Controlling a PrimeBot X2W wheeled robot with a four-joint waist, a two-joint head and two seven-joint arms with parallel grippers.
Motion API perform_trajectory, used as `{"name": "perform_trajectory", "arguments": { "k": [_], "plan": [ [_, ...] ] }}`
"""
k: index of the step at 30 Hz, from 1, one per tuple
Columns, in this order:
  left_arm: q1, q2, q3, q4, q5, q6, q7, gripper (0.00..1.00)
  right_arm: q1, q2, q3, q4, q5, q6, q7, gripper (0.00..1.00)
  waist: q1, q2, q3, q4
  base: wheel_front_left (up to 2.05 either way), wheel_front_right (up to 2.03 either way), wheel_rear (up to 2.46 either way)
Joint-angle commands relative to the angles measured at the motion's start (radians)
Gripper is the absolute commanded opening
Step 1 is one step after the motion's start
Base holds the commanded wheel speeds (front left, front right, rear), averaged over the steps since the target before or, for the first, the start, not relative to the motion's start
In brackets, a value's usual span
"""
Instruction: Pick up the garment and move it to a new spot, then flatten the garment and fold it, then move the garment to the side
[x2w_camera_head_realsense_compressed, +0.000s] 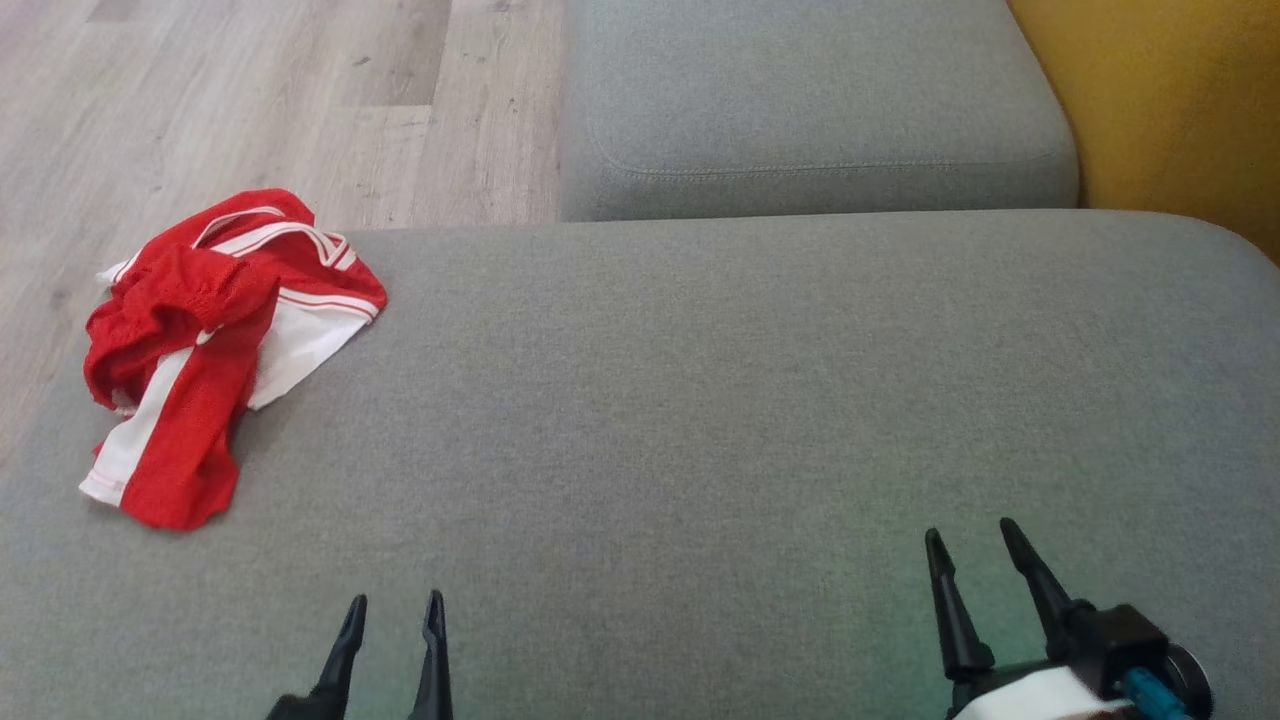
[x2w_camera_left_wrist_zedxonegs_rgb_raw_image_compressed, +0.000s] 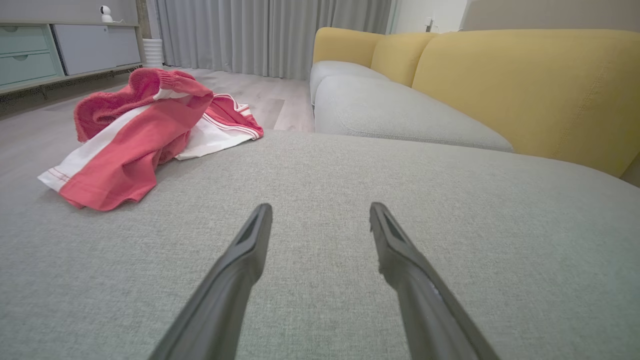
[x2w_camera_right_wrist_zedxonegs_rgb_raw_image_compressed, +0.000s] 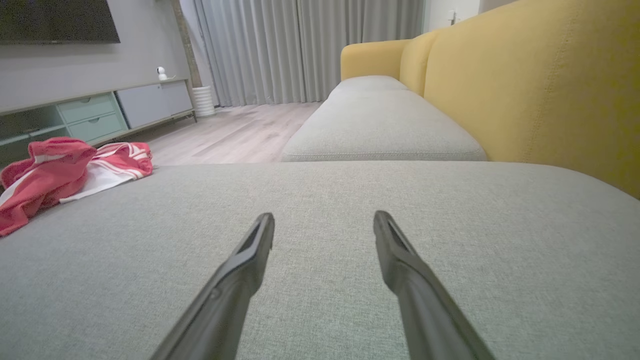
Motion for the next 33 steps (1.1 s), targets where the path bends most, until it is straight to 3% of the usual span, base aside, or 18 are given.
{"name": "perform_trajectory", "arguments": {
  "k": [1, 27, 33],
  "plan": [
    [-0.028, 0.004, 0.024, -0.027, 0.023, 0.007, -0.017, 1.00, -0.027, -0.010, 0.027, -0.031, -0.024, 0.008, -0.017, 1.00, 0.0000, -0.0001, 0.000, 0.000, 0.00, 0.00, 0.00],
    [-0.035, 0.004, 0.029, -0.002, 0.001, 0.020, -0.021, 1.00, -0.033, -0.010, 0.031, -0.019, -0.029, 0.008, -0.021, 1.00, 0.0000, -0.0001, 0.004, 0.003, 0.00, 0.00, 0.00],
    [-0.056, 0.004, 0.033, -0.007, 0.008, 0.021, -0.021, 1.00, -0.030, -0.010, 0.019, -0.031, -0.022, 0.008, -0.021, 1.00, 0.0000, -0.0001, 0.018, 0.052, 0.00, 0.00, 0.00]
  ]
}}
